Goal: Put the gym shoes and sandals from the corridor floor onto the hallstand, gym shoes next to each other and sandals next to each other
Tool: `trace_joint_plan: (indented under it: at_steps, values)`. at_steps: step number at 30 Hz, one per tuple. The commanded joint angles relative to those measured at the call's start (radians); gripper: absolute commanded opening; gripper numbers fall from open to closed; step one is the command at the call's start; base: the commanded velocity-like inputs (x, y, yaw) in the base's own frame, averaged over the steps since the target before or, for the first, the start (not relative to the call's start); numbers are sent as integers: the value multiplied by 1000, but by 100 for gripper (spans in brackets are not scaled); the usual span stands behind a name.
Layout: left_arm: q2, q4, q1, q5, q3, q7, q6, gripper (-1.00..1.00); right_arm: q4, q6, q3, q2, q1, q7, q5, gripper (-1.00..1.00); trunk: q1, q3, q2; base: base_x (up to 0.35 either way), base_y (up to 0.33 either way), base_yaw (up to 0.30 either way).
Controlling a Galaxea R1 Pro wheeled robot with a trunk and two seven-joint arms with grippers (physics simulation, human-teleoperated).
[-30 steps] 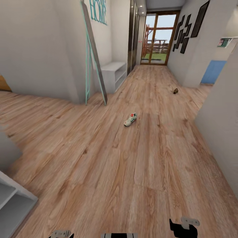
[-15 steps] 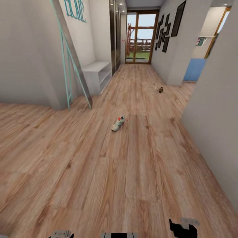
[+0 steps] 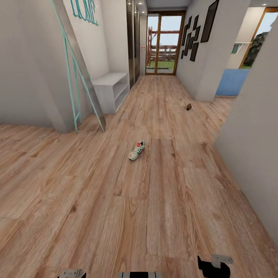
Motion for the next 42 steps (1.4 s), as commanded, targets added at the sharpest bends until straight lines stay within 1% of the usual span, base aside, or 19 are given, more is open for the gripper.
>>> trace_joint_plan:
  at_steps: [1,17,42]
  values:
    - [0,1,-1,-5,8,-7,-2,100,1,-3,4,0,-1,0,-8,100,0,-1,0,336,0,0]
    - [-1,1,0,-6,8,-7,-2,100,1,-3,4,0,0,0,-8,100,0,-1,0,336,-5,-17]
    - [1,1,0,-6,8,-7,-2,100,-1,-3,4,0,-1,0,-8,100,0,-1,0,322,-109,-269]
